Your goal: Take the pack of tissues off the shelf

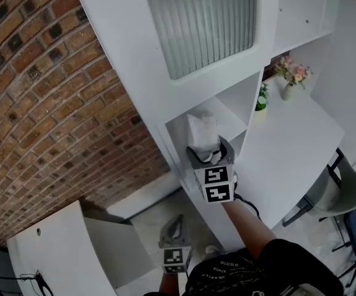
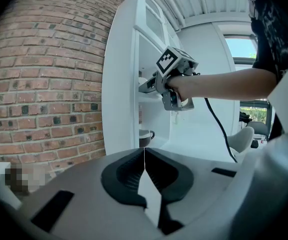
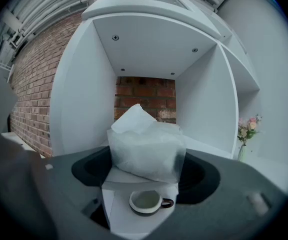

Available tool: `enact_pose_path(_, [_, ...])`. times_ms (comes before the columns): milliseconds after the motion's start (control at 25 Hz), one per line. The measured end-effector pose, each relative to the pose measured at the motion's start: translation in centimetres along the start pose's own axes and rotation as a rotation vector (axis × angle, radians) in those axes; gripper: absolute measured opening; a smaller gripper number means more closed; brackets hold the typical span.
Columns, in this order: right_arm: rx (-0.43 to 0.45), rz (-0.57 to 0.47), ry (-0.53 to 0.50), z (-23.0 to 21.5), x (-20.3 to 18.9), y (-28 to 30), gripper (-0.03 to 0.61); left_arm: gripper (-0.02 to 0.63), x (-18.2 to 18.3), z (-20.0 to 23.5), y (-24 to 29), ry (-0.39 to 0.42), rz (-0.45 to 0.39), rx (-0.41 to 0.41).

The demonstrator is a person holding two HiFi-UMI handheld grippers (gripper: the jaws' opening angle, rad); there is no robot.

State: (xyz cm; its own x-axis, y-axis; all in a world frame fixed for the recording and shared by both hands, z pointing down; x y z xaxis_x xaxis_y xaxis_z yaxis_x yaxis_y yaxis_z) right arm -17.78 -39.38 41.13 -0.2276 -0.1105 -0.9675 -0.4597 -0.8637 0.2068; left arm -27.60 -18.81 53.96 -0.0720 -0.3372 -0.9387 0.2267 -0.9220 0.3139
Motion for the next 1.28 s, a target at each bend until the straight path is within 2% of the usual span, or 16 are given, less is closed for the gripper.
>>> enact_pose_path(400, [0.032,-0.066,-0.016,-0.3,0.5,-1.5,0.341,0.009,0.3,-0.9,-0.1,-0.004,-0.015,-0.011])
enact_pose_path(760, [0.058,-0.131,-0.06,-1.1,1.1,-5.0,0.339,0.009,0.7,-1.8,-0.5,0.011,-0.03,-0.023])
enact_pose_path(880, [0.072,-0.143,-0.089,-1.6,0.8,-6.6,0.339,0.009,0.6,-2.4,-0.5,0.013,-0.039,-0.03])
enact_pose_path(1040, [0.048,-0.139,-0.119,-2.6,-0.2,-8.3,0.339,0.009,-0.7,-3.0,-0.3,0.03,-0.05,-0.046])
enact_pose_path(1280, [0.045,-0.134,-0.104,-3.8,-1.5,-10.4,0.339,0.009,-0.8,-3.9,-0.4,0.028,-0.059,-0.054])
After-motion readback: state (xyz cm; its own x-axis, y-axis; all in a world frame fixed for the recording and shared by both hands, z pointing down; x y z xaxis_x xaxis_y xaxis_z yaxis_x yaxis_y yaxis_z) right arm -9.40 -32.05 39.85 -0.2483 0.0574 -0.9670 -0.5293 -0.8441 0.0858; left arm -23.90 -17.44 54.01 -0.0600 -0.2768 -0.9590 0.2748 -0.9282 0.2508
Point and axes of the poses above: the fingertips, and each gripper's own axes: y forward along the fingers, z to its left, x out of its top, the point moved 5 cm from there along -y, backward along the fingers, and after that the axes turned 8 degrees about -y, right-handed, at the moved point
